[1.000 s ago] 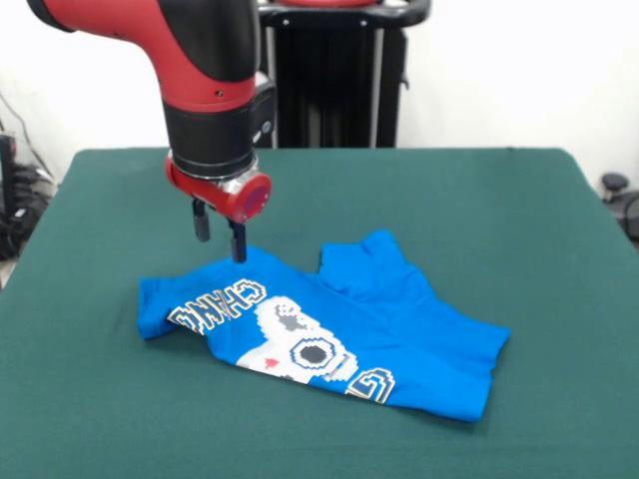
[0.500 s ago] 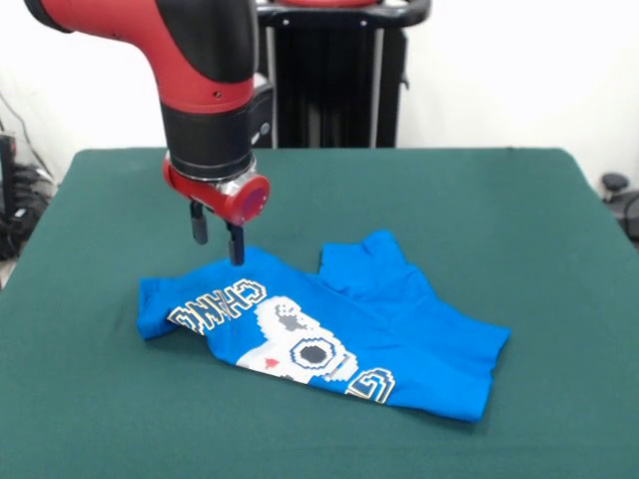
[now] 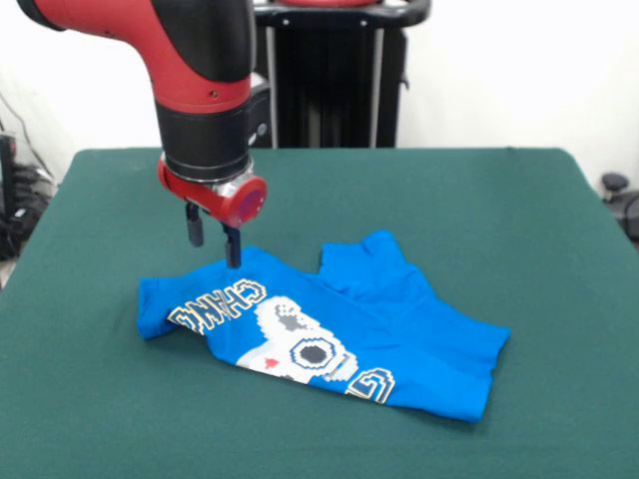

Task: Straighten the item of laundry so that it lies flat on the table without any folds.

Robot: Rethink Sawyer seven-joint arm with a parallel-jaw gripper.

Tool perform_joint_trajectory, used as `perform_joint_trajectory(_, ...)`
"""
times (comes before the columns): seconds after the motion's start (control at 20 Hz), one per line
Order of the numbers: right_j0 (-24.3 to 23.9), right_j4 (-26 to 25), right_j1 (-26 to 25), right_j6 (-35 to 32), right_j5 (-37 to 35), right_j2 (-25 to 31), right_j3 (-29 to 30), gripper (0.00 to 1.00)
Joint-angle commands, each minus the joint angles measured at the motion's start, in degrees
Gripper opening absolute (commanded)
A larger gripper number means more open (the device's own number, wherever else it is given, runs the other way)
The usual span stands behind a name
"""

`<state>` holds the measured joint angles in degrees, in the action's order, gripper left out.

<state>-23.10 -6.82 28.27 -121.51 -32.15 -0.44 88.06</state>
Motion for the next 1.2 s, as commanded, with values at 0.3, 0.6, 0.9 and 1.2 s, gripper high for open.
perform_joint_trajectory(0.3, 3.5, 0.6, -3.1, -1.2, -4.7, 6.0, -0.7, 1.0)
perform_joint_trajectory(0.6, 4.5, 1.0, -2.9, -2.9, -3.1, 5.5, 0.4, 1.0)
perform_joint_trajectory(0.9, 3.9, 1.4, -3.3, -2.9, -2.7, 5.6, 0.8, 1.0)
perform_joint_trajectory(1.2, 2.7, 1.5, -3.4, -3.1, -1.3, 5.3, 2.4, 1.0)
